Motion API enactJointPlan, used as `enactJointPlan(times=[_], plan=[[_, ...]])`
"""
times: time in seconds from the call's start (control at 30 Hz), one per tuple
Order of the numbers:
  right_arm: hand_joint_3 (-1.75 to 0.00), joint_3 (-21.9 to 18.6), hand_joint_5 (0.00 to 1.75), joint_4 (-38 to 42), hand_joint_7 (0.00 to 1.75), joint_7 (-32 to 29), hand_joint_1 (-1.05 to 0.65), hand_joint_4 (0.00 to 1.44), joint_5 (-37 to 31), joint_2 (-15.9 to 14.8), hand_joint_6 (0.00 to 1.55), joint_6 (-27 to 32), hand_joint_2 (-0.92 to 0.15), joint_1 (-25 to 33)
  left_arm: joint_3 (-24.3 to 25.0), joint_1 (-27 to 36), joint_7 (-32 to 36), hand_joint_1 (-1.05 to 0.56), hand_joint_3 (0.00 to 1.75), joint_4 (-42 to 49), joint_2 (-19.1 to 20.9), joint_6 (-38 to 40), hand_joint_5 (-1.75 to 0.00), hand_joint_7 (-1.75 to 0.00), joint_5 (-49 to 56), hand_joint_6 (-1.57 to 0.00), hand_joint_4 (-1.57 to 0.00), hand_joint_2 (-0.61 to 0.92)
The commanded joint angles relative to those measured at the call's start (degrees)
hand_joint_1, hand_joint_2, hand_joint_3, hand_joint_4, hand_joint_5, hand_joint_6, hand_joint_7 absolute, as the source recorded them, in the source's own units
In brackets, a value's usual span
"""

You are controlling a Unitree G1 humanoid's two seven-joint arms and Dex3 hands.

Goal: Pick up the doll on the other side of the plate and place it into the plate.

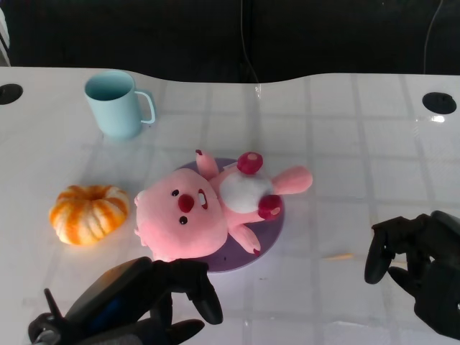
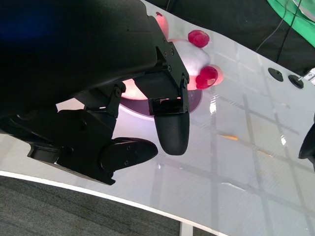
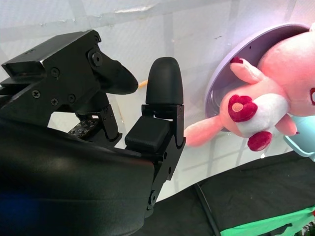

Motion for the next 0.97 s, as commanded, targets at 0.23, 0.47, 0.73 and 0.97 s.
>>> enactJointPlan(times=[0.23,0.47,0.73,0.97], plan=[[-1.22,0.7,1.75,1.0,1.42,0.2,-0.04,0.82,-1.2,-1.2,0.79,-0.4,-0.42,-1.2,0.6,0.2,-0.3,-0.15,0.64,-0.6,1.2,0.0,-1.73,-1.06,-0.6,-0.74,-0.68,0.75],[-1.21,1.1,1.73,1.2,1.40,0.6,-0.06,0.81,-1.5,-1.7,0.79,-0.4,-0.42,-1.5,0.7,0.2,-0.6,-0.16,0.63,-1.1,1.4,0.4,-1.75,-1.07,-0.7,-0.74,-0.68,0.76],[-1.20,1.3,1.70,1.9,1.35,1.1,-0.05,0.79,-1.7,-2.5,0.80,-1.6,-0.43,-1.6,0.5,0.1,-0.1,-0.15,0.65,-0.4,1.4,-0.3,-1.74,-1.07,-0.5,-0.74,-0.68,0.75],[-1.13,1.8,1.65,1.9,1.31,1.2,-0.05,0.78,-2.6,-2.3,0.80,-0.5,-0.47,-1.8,0.4,0.0,0.2,-0.15,0.66,0.8,1.4,-1.1,-1.75,-1.08,-0.5,-0.73,-0.68,0.74]])
